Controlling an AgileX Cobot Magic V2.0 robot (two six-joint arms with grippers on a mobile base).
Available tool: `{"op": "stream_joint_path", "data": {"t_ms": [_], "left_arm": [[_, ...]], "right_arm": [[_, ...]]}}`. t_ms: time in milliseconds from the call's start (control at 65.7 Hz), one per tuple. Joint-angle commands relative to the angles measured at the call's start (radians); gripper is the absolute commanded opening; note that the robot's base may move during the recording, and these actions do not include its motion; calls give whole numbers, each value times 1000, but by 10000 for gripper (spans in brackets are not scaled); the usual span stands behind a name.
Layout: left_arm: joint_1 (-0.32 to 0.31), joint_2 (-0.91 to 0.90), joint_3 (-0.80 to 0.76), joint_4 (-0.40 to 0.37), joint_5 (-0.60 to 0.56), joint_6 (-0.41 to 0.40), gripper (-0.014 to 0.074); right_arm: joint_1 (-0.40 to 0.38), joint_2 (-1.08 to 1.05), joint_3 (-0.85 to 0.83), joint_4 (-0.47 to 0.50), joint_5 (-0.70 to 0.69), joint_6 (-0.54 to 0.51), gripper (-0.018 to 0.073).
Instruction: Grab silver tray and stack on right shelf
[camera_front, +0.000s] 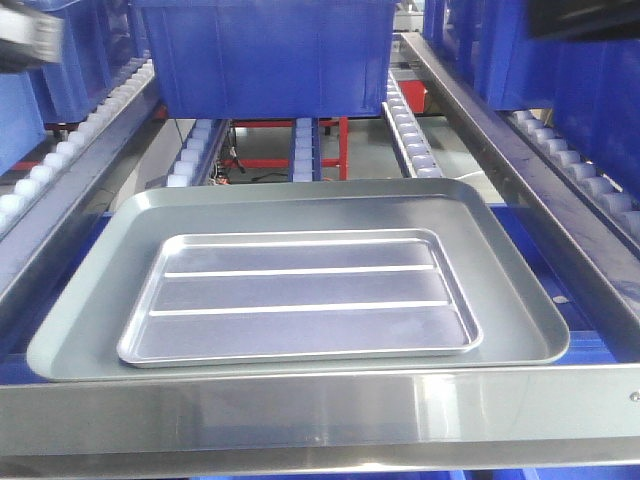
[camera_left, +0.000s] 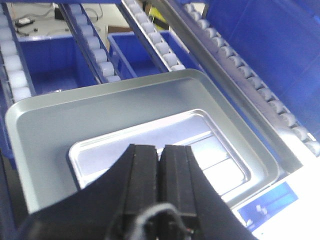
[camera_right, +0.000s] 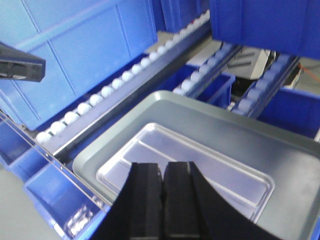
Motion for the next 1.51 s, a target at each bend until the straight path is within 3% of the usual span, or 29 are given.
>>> {"op": "stream_joint_path", "data": {"t_ms": [0, 213, 731, 822, 914, 1005, 1096, 1157, 1340, 1416, 1492], "left_arm": [[-5, -105, 12, 6, -78, 2, -100], [-5, -296, 32, 6, -55, 2, -100], [-5, -295, 32, 6, -55, 2, -100], [-5, -295, 32, 6, -55, 2, -100], [-5, -295, 32, 6, -55, 2, -100], [-5, -295, 32, 6, -55, 2, -100], [-5, -295, 32, 6, -55, 2, -100], [-5, -295, 32, 6, -55, 2, -100], [-5, -295, 32, 6, -55, 2, -100], [-5, -295, 32, 6, -55, 2, -100], [-5, -295, 32, 6, -55, 2, -100]], "right_arm": [[-1, -69, -9, -10, -79, -9, 60], [-1, -145, -4, -10, -84, -9, 60], [-1, -145, 11, -10, -80, -9, 60], [-5, -163, 32, -9, -25, -9, 60], [-16, -232, 59, 76, 46, -45, 60], [-89, -325, 90, 199, 63, -281, 60], [-199, -412, 139, 447, 59, -540, 60], [-292, -468, 181, 563, 41, -621, 60], [-579, -649, 304, 581, 18, -635, 60], [-646, -703, 340, 581, 6, -635, 60], [-663, -699, 375, 581, -25, -634, 60]]}}
